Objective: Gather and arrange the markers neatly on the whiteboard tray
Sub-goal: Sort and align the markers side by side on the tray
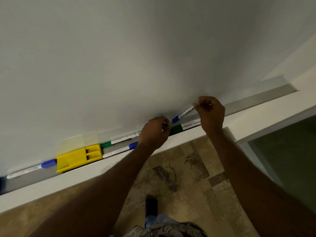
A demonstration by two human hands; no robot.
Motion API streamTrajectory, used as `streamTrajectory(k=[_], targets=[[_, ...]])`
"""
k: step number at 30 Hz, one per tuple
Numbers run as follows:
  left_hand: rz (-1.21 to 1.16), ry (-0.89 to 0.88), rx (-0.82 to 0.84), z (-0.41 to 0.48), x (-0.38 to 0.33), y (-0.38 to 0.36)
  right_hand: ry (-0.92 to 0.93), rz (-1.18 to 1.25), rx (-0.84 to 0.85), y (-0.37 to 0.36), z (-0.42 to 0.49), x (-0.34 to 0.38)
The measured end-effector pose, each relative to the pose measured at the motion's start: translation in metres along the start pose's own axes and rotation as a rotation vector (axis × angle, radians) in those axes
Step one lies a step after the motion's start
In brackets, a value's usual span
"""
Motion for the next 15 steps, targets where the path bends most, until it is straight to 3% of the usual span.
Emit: streamTrajectory(k=[7, 11, 15], targets=[[0.043, -0.107, -0.145, -0.019, -0.008, 0.056, 0.306, -0.1, 0.363, -0.083, -0.07, 0.08], [-0.012, -0.09, -0.219, -0.044, 0.011, 0.088, 0.302, -0.076, 0.486, -0.12, -0.099, 0.094], [-0.274, 0.054, -0.319, -0.075, 0.055, 0.113, 0.232, -0.131, 0.555, -0.139, -0.108, 0.078]])
Point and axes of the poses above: each hand's wrist, its own z-axis towards the middle knuckle, its own y-axis out of the back of the hand, x = y × z, the point moved 9 cm from there along z, towards the middle knuckle, and after that the axes turned 5 degrees about -y, right-handed, at the moved point
